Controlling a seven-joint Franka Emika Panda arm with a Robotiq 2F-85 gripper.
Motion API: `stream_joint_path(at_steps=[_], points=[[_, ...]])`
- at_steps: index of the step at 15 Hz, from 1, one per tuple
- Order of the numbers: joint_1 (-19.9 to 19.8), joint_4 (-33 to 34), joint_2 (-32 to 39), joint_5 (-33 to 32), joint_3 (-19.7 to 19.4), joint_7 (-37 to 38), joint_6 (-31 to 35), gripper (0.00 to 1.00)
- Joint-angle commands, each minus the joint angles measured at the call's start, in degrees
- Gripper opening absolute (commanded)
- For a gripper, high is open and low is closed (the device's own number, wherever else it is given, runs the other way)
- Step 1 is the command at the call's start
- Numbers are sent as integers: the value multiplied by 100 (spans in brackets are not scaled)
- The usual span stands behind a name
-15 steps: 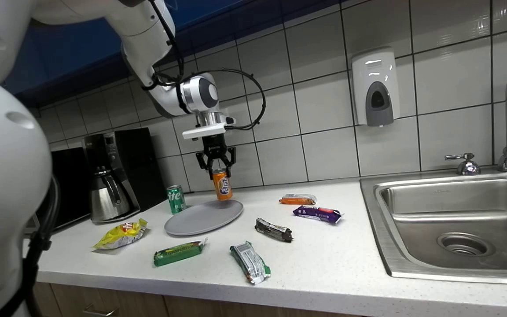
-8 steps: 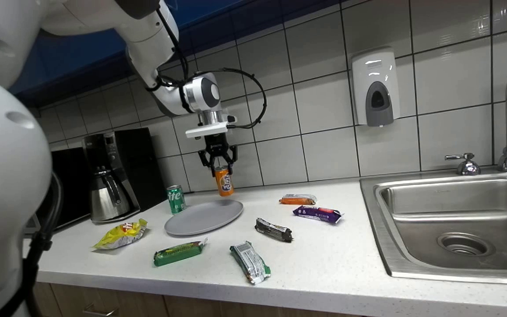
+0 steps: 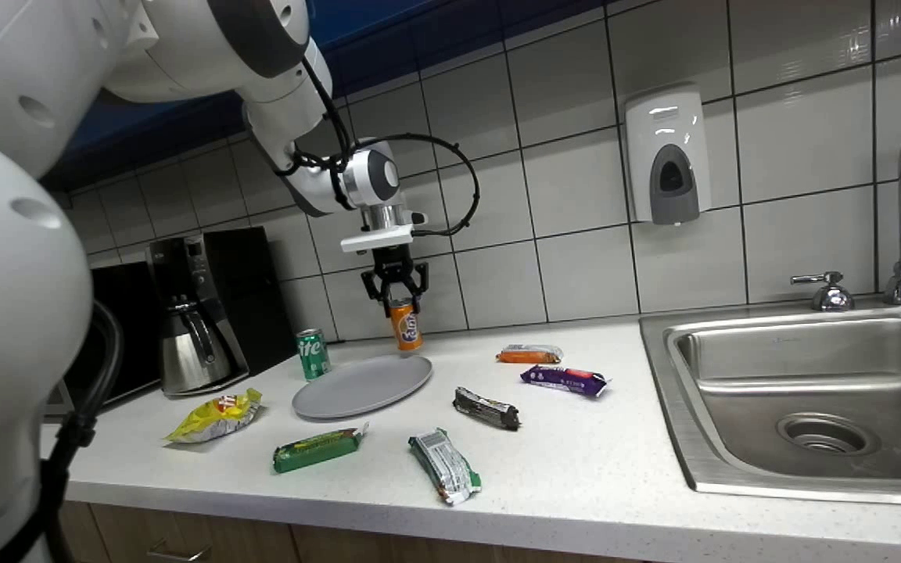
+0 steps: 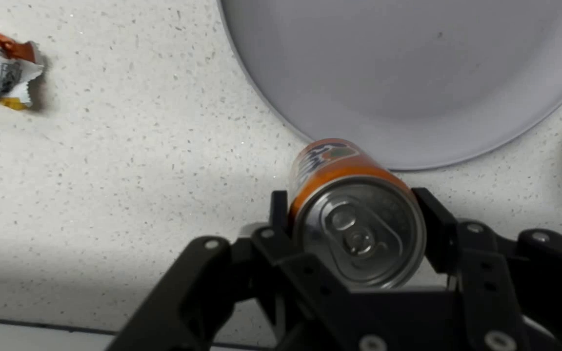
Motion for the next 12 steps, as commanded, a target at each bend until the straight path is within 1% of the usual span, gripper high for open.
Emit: stream_joint_path(at_steps=[1,6,12], points=[[-44,606,278,-43,-4,-151,-353,38],[-49,948,512,-70,-84,-119,-500,38],[-46,1178,737,-136,-196,-66,-576,38]])
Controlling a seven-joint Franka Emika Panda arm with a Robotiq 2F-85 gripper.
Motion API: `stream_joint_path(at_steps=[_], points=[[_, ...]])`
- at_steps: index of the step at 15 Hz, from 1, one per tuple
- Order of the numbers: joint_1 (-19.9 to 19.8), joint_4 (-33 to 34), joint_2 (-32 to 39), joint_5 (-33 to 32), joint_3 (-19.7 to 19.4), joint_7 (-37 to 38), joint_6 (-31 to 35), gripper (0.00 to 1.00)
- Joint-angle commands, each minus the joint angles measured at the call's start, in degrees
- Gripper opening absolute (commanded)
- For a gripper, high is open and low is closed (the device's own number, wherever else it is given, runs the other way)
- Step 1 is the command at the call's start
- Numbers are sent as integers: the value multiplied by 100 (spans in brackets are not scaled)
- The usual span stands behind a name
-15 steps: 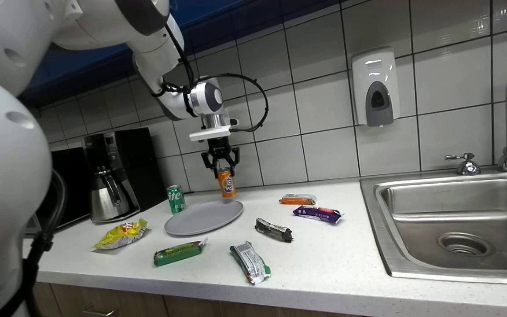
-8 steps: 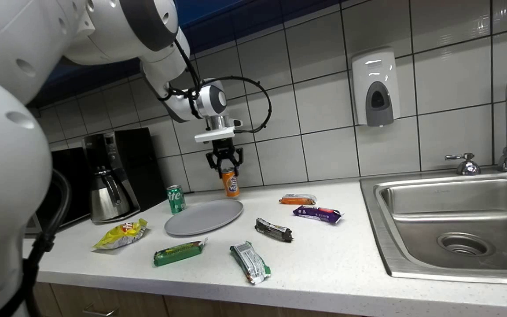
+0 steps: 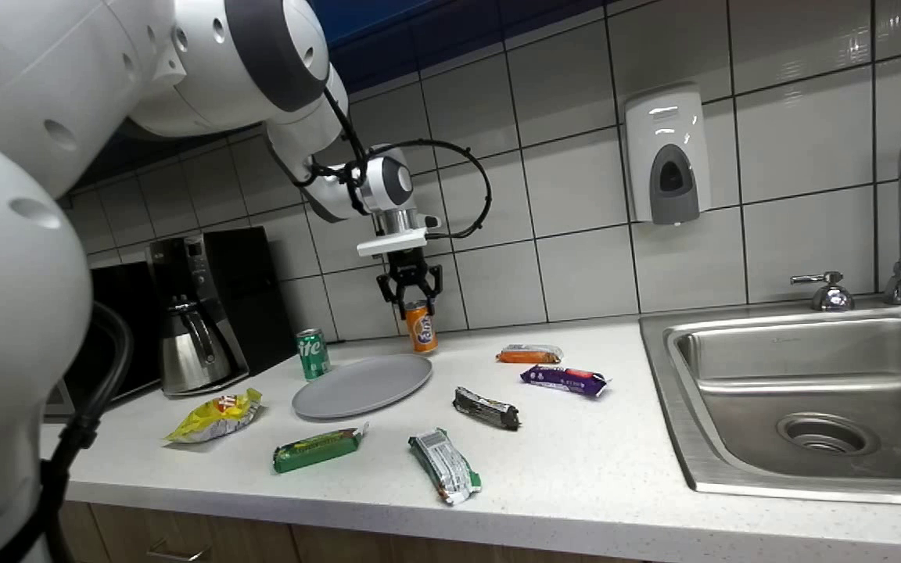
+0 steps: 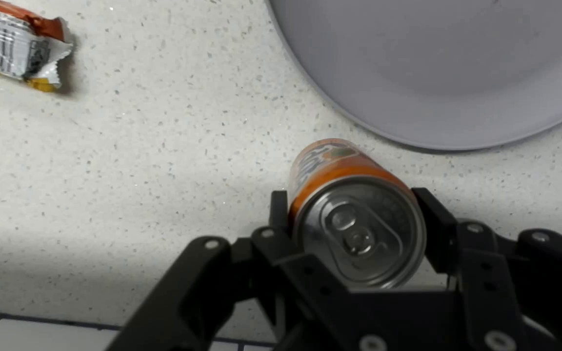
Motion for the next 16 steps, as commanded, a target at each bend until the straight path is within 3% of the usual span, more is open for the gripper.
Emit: stream_joint_path(at_steps=[1,9,10,11,13,16], points=[[-35,427,208,-103,-28,-49,-292,38],[-29,615,350,-104,-97,19,-433,38],[-34,631,356,-93,-93,9,-460,70],[-37,641,359,-89,-88,-8,-478,89],[-36,681,364,-84,-83,-14,-514,99],[-37,704,324,-78,-72,-37,-575,100]])
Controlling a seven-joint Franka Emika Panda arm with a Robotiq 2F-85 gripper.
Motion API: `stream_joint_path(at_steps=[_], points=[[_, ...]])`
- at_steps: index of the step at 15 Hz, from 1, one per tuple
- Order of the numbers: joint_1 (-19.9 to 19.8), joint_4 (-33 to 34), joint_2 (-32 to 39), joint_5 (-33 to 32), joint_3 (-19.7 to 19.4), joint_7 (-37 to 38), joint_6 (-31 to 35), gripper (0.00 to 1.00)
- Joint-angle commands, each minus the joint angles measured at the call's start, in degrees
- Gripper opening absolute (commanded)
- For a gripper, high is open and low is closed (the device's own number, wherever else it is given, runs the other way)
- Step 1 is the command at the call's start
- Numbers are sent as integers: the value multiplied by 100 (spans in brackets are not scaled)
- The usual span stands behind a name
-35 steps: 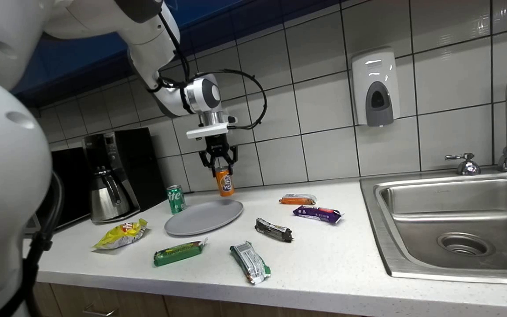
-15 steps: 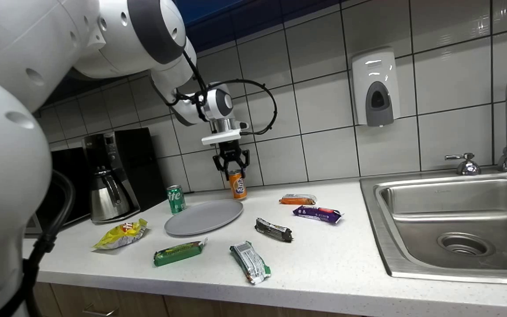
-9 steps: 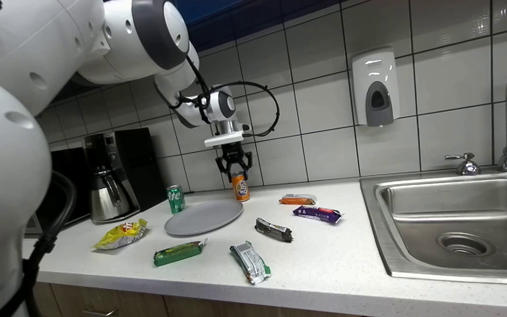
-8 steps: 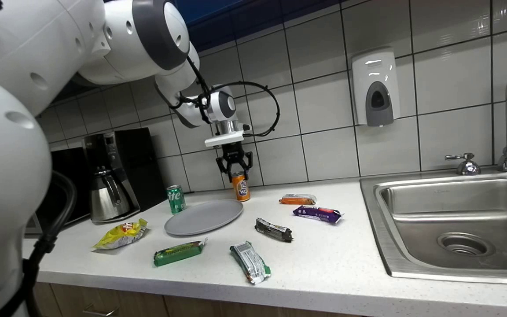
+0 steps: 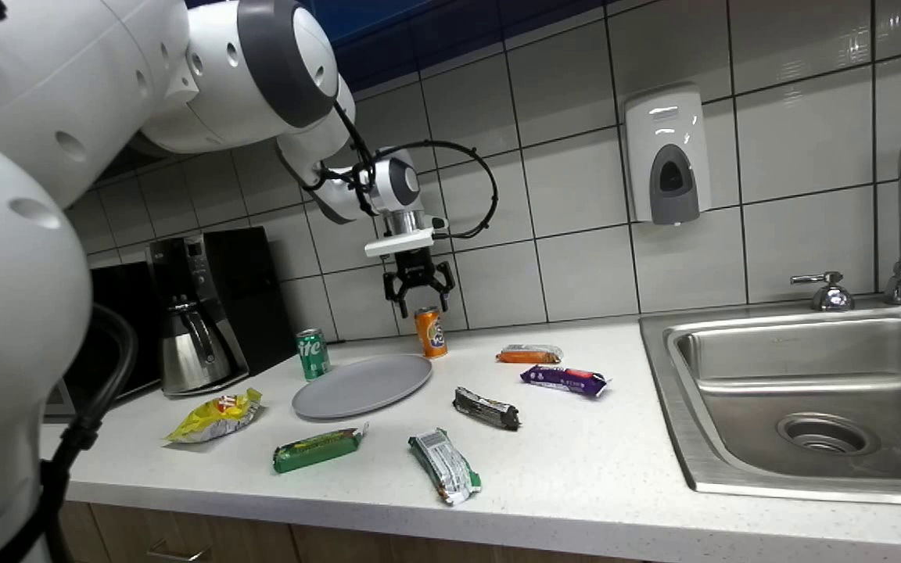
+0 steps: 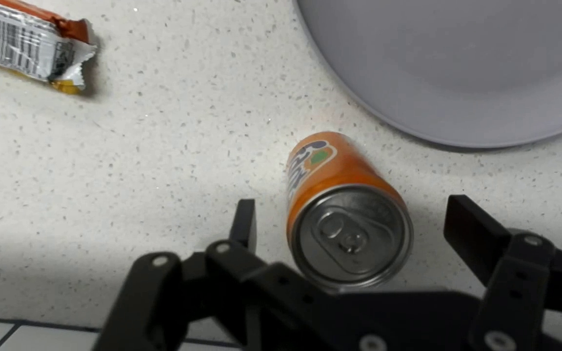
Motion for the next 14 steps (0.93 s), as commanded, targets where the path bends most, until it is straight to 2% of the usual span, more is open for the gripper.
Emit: stream_joint_path(at_steps=[1,14], points=[[-36,247,12,-68,52,-47,-269,100],[-129,-527,-852,130,245,-209,-39,100]])
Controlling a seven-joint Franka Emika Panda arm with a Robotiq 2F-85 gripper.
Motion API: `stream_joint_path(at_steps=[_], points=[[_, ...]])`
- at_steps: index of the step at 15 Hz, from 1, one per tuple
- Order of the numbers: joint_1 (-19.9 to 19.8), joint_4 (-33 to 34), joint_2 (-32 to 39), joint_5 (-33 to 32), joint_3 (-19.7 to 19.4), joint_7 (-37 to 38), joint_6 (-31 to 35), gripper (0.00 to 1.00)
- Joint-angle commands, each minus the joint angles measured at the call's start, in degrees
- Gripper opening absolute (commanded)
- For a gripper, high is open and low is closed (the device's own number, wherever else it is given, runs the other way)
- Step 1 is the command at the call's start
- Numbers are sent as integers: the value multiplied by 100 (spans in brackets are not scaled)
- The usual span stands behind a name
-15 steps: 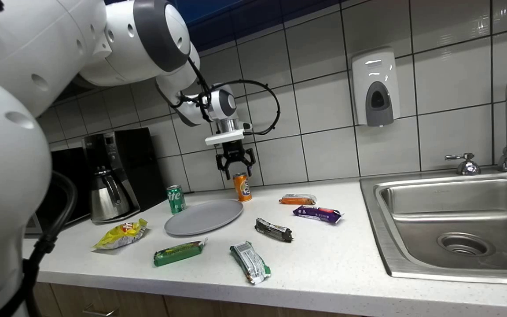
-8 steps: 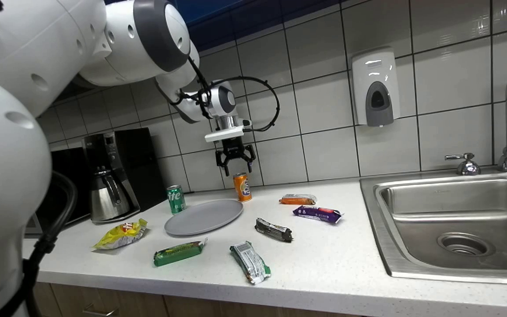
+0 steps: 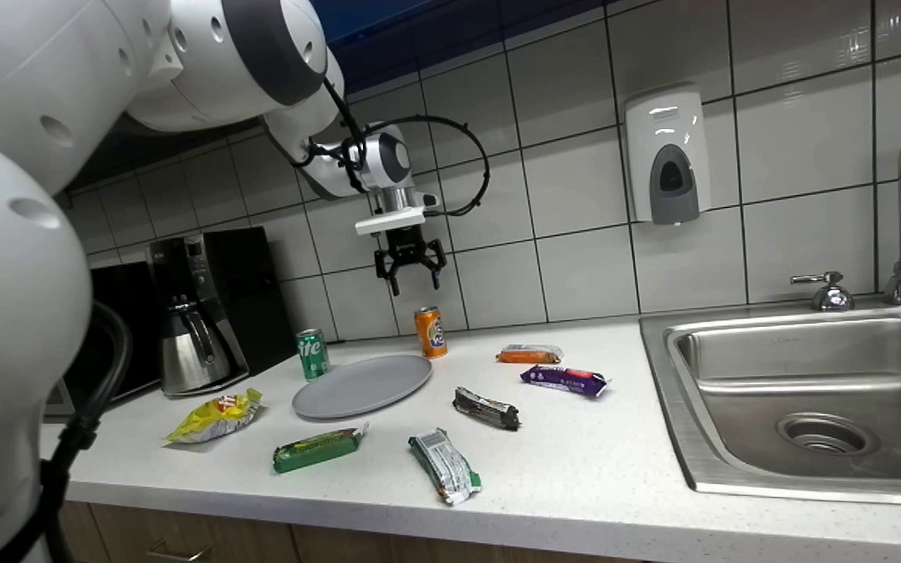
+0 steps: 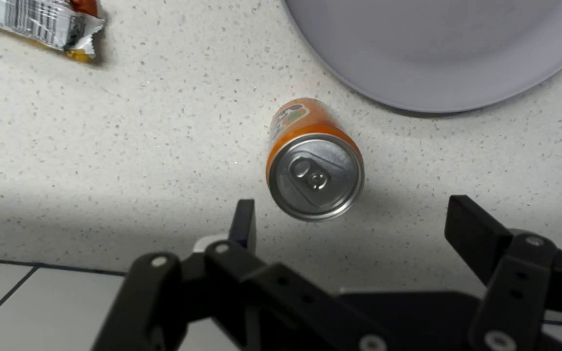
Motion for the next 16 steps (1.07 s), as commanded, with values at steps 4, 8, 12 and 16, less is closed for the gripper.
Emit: stream_joint_path(at_steps=[4,8,12,16], points=[[-166,-946,-850,156,163,-217,71,100],[-231,-1447,-1244,140,128,-179,153,100],[-317,-1927,-1588,143,101,-141,199,100],[-397,-2364,-1837,146,77,-107,235,100]])
